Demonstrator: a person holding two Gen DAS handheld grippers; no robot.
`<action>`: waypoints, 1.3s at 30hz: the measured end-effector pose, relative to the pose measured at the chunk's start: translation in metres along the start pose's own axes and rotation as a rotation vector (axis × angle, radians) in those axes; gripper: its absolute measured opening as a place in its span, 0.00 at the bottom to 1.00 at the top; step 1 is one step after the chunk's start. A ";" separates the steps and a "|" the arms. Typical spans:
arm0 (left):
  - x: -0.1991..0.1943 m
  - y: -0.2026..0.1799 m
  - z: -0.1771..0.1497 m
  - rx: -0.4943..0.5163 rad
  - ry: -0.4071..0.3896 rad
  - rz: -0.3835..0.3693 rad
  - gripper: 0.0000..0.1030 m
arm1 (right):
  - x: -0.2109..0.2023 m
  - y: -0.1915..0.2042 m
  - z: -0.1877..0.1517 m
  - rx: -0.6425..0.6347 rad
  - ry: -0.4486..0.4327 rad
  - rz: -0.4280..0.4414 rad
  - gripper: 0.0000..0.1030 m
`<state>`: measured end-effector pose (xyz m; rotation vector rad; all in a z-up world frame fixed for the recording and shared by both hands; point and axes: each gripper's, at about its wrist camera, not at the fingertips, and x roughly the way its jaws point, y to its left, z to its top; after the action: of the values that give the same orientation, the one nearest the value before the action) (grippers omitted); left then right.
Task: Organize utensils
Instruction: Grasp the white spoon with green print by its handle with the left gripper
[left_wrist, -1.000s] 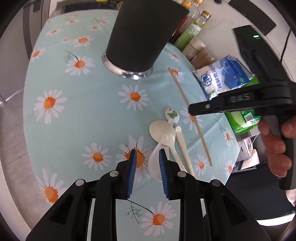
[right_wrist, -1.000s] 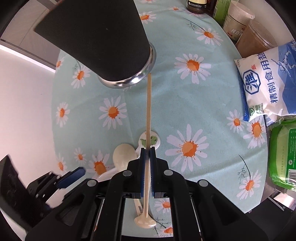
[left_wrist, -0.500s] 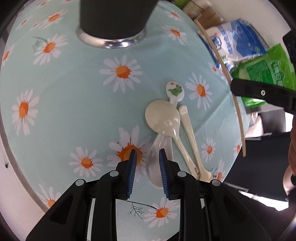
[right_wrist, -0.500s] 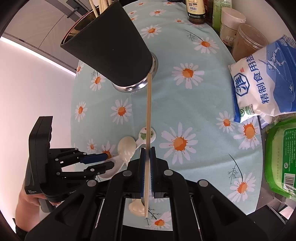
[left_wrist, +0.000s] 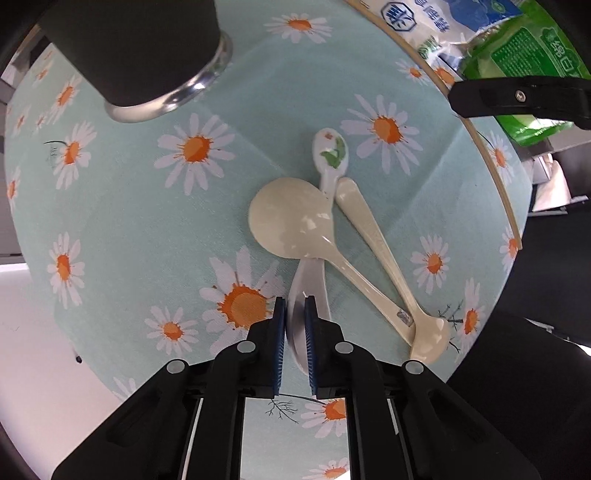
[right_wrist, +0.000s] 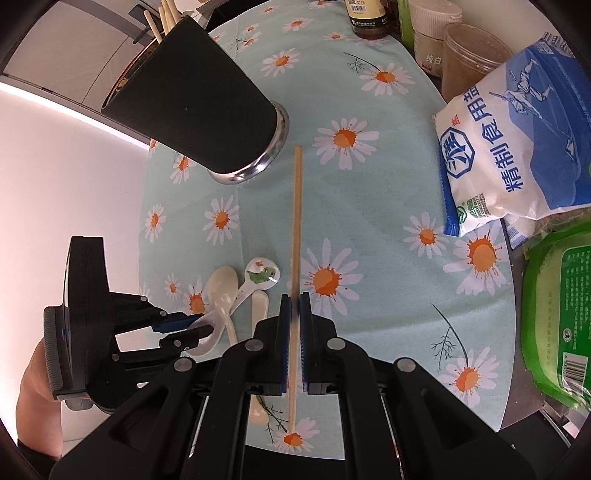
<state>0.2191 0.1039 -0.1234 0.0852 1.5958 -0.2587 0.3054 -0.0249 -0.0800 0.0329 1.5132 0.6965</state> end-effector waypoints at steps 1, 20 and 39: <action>-0.002 0.002 0.000 -0.018 -0.009 0.010 0.06 | 0.000 0.000 0.000 -0.007 0.003 0.004 0.05; -0.050 0.011 -0.012 -0.176 -0.209 0.248 0.05 | 0.013 0.025 0.018 -0.155 0.035 0.035 0.05; -0.047 -0.039 0.001 -0.064 -0.211 0.477 0.05 | 0.017 0.008 0.019 -0.178 0.046 0.060 0.06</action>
<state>0.2139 0.0703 -0.0726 0.3719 1.3275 0.1511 0.3179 -0.0034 -0.0899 -0.0725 1.4934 0.8832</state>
